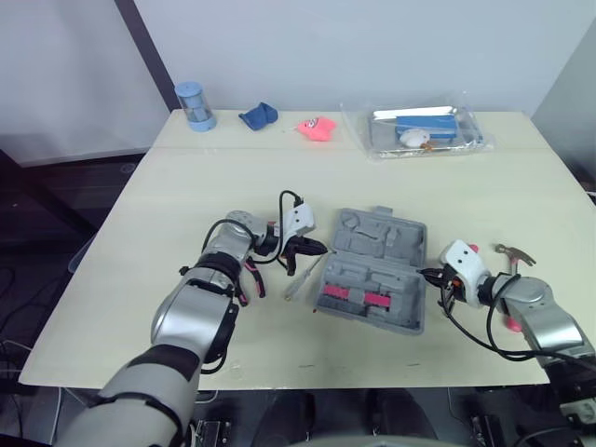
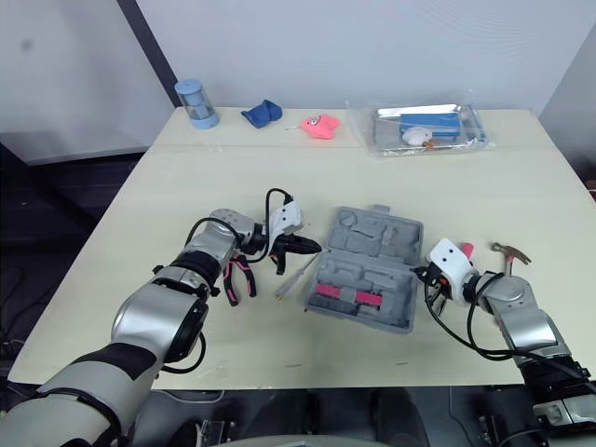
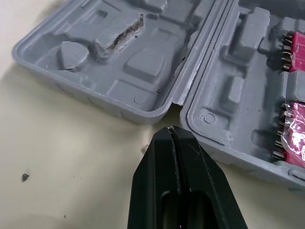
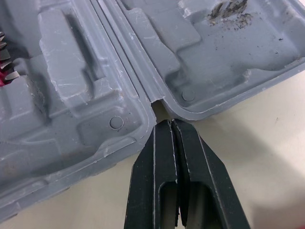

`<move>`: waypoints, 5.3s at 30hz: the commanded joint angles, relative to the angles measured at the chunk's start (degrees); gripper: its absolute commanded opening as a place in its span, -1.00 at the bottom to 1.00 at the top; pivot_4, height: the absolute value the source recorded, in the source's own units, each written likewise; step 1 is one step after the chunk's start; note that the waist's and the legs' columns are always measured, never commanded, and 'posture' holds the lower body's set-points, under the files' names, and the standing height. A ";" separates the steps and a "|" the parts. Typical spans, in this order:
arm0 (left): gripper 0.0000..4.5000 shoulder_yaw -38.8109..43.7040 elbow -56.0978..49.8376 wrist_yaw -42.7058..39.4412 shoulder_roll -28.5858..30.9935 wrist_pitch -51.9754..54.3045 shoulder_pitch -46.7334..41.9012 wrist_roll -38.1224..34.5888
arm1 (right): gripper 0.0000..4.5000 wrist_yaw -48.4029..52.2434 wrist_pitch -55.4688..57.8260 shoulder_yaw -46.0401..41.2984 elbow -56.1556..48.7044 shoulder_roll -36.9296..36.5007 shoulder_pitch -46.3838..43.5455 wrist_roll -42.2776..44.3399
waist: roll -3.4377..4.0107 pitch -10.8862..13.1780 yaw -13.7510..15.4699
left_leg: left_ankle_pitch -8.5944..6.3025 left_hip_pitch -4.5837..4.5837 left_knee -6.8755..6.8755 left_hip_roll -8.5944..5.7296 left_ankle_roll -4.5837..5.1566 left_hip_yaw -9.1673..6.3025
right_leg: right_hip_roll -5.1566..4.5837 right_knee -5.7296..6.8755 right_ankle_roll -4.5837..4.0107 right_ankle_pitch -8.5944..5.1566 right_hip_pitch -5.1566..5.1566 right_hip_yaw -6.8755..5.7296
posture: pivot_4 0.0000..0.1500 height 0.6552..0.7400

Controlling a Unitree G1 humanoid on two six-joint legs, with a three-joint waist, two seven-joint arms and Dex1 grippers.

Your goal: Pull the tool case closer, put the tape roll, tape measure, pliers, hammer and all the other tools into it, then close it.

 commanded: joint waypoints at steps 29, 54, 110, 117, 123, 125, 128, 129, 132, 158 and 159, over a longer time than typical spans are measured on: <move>-1.00 -1.19 0.78 -1.27 -4.25 -0.60 -1.35 6.68 | -0.98 0.24 1.32 0.01 -3.58 2.05 -0.41 0.05 | 0.00 0.00 -0.05 | 0.01 0.01 0.00 0.00 -0.01 0.01 | 0.00 0.03 0.00 0.00 -0.01 0.01 | 1.00 1.00; -1.00 -6.21 -41.12 -16.46 3.92 21.61 19.16 2.74 | -0.98 5.44 10.49 0.16 -17.87 -0.81 8.33 4.48 | 0.01 -0.01 0.05 | 0.00 0.03 0.01 0.13 0.00 -0.05 | 0.01 0.06 0.00 0.00 -0.01 0.07 | 1.00 1.00; -1.00 -14.78 -62.50 -16.30 13.60 31.76 29.65 -4.31 | -0.98 5.28 19.35 0.69 -28.04 -3.74 17.06 8.84 | 0.01 -0.01 0.23 | -0.13 0.04 0.03 0.24 0.23 -0.03 | 0.02 0.06 0.00 0.00 0.00 0.07 | 1.00 1.00; -1.00 -14.93 -62.17 -16.43 14.42 30.98 29.61 -4.21 | -0.98 5.12 19.49 1.43 -28.21 -3.21 16.93 8.97 | 0.01 -0.01 0.21 | -0.14 0.04 0.03 0.25 0.25 -0.03 | 0.03 0.06 0.00 0.00 0.00 0.07 | 1.00 1.00; -1.00 -15.25 -62.47 -16.80 14.69 30.92 29.76 -4.37 | -0.98 5.15 19.25 1.52 -28.01 -3.23 16.95 8.80 | 0.01 -0.01 0.22 | -0.14 0.04 0.03 0.25 0.24 -0.03 | 0.03 0.06 0.00 0.00 0.00 0.07 | 1.00 1.00; -1.00 -15.35 -62.38 -16.84 14.68 30.75 29.72 -4.31 | -0.98 5.11 19.19 1.58 -27.89 -3.27 16.91 8.68 | 0.01 -0.01 0.22 | -0.14 0.04 0.03 0.25 0.25 -0.03 | 0.03 0.06 0.00 0.00 0.00 0.07 | 1.00 1.00; -1.00 -15.47 -62.37 -16.93 14.70 30.70 29.65 -4.34 | -0.98 5.08 19.14 1.61 -27.77 -3.28 16.85 8.58 | 0.01 -0.01 0.23 | -0.14 0.04 0.03 0.25 0.25 -0.03 | 0.03 0.06 0.00 0.00 0.00 0.07 | 1.00 1.00; -1.00 -15.48 -62.43 -16.99 14.76 30.72 29.67 -4.38 | -0.98 5.08 19.14 1.63 -27.78 -3.27 16.85 8.58 | 0.01 -0.01 0.23 | -0.14 0.04 0.03 0.25 0.25 -0.03 | 0.03 0.06 0.00 0.00 0.00 0.07 | 1.00 1.00; -1.00 -15.50 -62.40 -17.12 15.04 30.55 29.61 -4.30 | -0.98 5.04 19.13 1.93 -27.71 -3.02 16.72 8.56 | 0.01 -0.01 0.22 | -0.14 0.04 0.03 0.25 0.25 -0.03 | 0.03 0.06 0.00 0.00 0.00 0.07 | 1.00 1.00; -1.00 -15.65 -61.79 -16.02 15.38 30.04 29.32 -4.88 | -0.98 3.63 18.94 1.88 -27.41 -3.39 17.08 8.02 | 0.01 -0.01 0.21 | -0.15 0.05 0.03 0.29 0.25 -0.02 | 0.08 0.06 0.00 0.00 0.01 0.07 | 1.00 1.00; -1.00 -15.66 -61.72 -15.99 15.36 30.00 29.30 -4.87 | -0.98 3.69 18.94 1.64 -27.45 -3.54 17.17 8.14 | 0.01 -0.01 0.24 | -0.15 0.05 0.03 0.29 0.25 -0.02 | 0.08 0.06 0.00 0.00 0.01 0.07 | 1.00 1.00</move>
